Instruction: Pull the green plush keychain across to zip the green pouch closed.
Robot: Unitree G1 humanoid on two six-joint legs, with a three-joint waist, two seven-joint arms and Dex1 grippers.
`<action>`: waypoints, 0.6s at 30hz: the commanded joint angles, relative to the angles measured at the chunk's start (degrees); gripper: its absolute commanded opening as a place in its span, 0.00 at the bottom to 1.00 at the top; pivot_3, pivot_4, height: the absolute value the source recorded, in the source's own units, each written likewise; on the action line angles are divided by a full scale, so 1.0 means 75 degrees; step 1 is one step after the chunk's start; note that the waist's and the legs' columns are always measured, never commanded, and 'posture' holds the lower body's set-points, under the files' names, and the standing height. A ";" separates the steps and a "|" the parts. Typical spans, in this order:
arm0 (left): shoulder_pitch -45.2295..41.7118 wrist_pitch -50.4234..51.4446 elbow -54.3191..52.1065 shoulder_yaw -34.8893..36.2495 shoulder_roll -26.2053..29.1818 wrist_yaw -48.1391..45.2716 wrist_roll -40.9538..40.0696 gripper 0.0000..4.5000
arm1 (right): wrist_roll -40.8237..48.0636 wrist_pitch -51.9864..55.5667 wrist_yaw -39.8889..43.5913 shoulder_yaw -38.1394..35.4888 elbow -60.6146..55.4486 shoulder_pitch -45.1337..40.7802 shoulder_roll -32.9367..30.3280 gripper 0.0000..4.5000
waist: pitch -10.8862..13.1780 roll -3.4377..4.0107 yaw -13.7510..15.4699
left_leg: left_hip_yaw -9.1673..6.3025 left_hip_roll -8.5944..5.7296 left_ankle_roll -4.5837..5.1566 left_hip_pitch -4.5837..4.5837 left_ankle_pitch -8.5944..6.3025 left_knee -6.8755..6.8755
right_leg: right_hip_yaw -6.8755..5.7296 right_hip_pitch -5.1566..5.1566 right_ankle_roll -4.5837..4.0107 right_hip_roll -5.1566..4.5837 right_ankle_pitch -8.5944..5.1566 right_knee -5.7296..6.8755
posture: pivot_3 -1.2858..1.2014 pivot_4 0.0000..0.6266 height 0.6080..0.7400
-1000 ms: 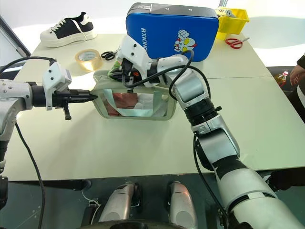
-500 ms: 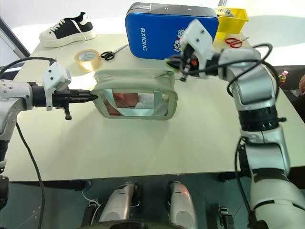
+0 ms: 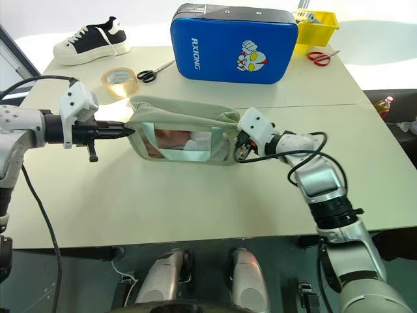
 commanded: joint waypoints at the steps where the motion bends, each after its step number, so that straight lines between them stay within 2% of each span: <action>1: -0.0192 -0.0071 -0.0131 0.0052 0.0024 -0.0019 0.0009 0.00 | -0.0181 -0.0274 0.0070 0.0193 0.0449 -0.0039 0.0045 0.02 | 0.0000 0.0000 -0.0002 | 0.0000 0.0000 0.0000 0.0001 0.0000 0.0000 | 0.0001 0.0000 0.0000 0.0000 0.0000 0.0000 | 0.52 0.24 1.00; 8: -0.0081 -0.0002 -0.0237 0.0114 0.0001 0.0060 -0.0039 0.00 | 0.0124 -0.0101 0.0673 -0.0332 0.0219 -0.0312 -0.0616 0.02 | 0.0001 0.0002 0.0011 | -0.0001 -0.0001 0.0000 0.0003 0.0000 0.0000 | 0.0001 0.0003 0.0000 -0.0001 0.0000 0.0000 | 0.52 0.24 1.00; 11: 0.0008 0.0018 -0.0307 0.0140 -0.0003 0.0092 -0.0069 0.00 | 0.0814 0.0517 0.1362 -0.0819 -0.0088 -0.0738 -0.1110 0.23 | 0.0004 0.0007 0.0024 | -0.0003 -0.0003 0.0001 0.0000 0.0000 0.0001 | 0.0001 0.0002 -0.0001 -0.0003 0.0000 0.0000 | 0.52 0.24 1.00; 18: 0.0001 -0.0003 -0.0214 0.0152 -0.0004 0.0131 -0.0062 0.00 | 0.1999 0.1440 0.3260 -0.1421 0.0035 -0.1982 -0.2775 1.00 | 0.0009 0.0015 0.0016 | -0.0004 -0.0004 0.0006 -0.0002 -0.0004 0.0000 | 0.0001 0.0000 -0.0002 -0.0005 -0.0001 -0.0009 | 0.52 0.24 1.00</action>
